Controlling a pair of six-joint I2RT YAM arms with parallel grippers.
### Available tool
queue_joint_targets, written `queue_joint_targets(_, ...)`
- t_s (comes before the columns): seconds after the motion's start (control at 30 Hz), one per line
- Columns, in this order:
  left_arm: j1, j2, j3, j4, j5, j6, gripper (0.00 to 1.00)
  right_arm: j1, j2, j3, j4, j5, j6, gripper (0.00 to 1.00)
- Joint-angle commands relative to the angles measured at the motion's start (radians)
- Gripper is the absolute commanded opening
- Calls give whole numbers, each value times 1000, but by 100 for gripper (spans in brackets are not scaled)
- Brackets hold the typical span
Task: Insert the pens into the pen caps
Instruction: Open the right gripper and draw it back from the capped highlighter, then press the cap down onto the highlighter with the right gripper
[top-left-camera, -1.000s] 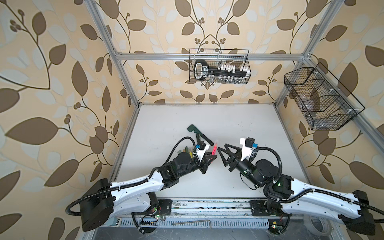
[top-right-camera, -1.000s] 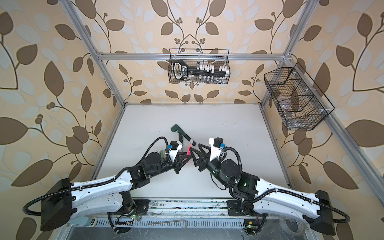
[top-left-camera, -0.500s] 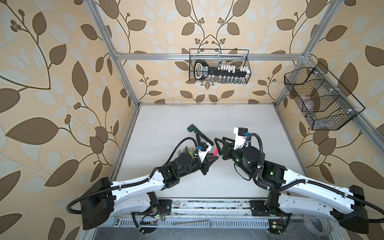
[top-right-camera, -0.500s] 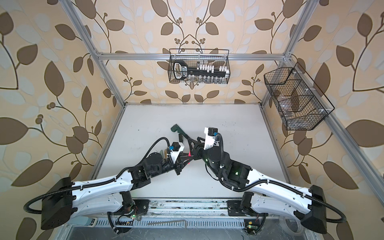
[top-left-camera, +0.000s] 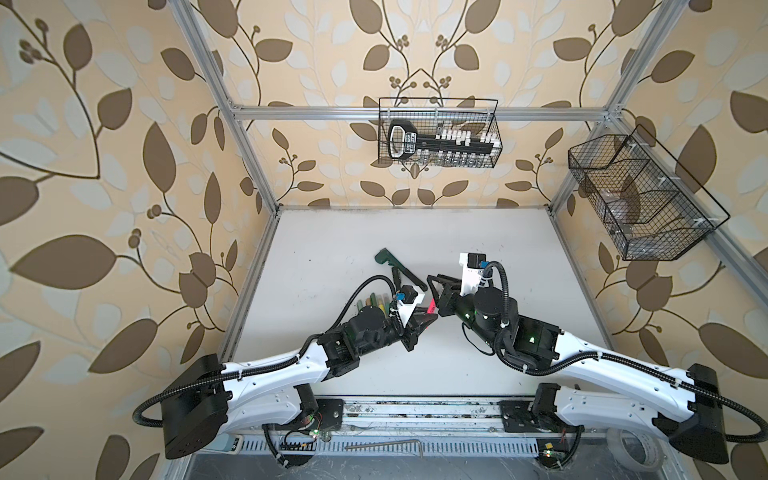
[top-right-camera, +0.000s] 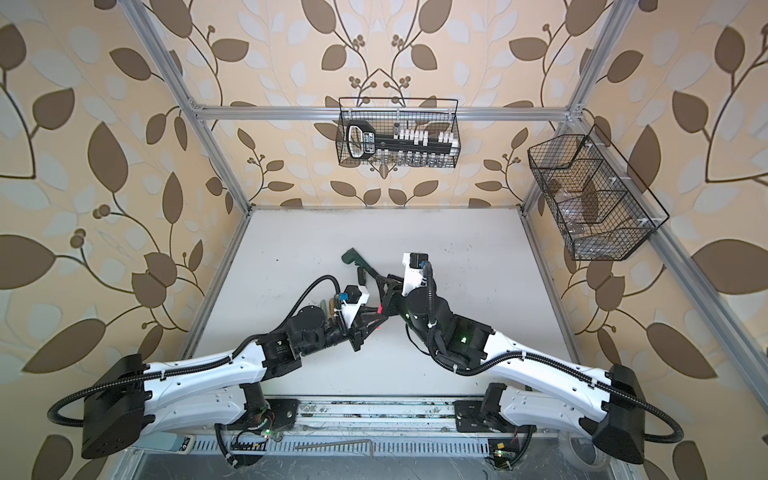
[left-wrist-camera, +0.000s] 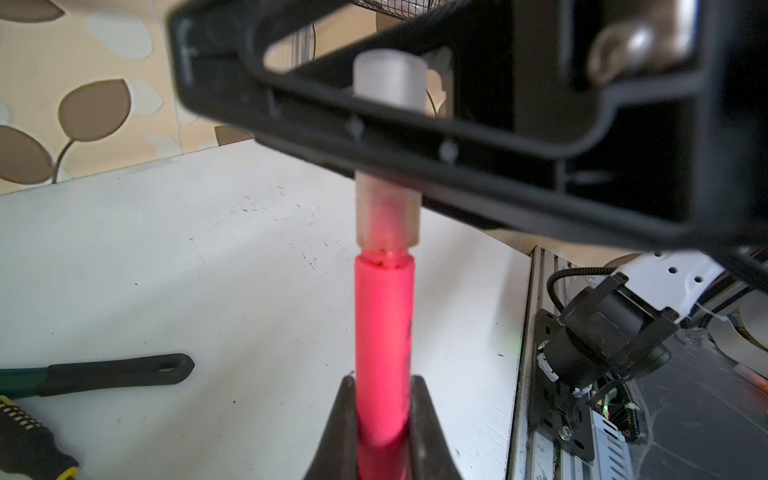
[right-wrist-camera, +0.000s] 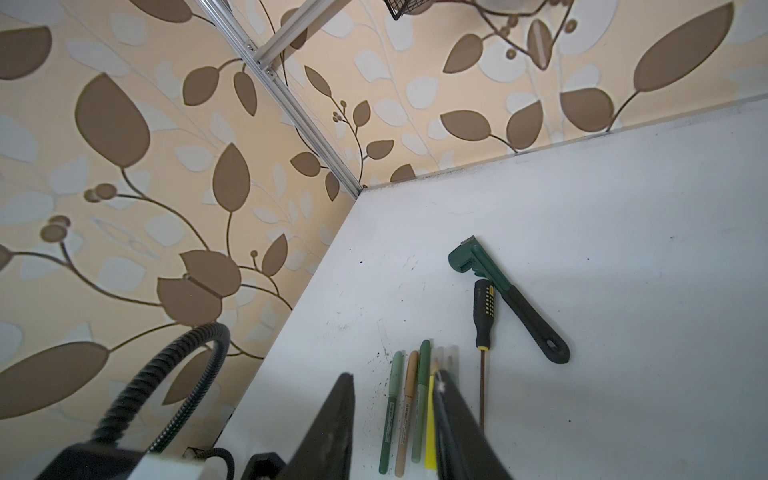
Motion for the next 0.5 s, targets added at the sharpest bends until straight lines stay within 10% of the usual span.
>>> queue_joint_targets(0.0, -10, -17, 42, 27, -7, 25, 0, -5, 12, 36, -13, -22, 15, 11)
queue_joint_targets(0.47, -9, -39, 84, -40, -70, 60, 0, 108, -52, -183, 101, -29, 67, 0)
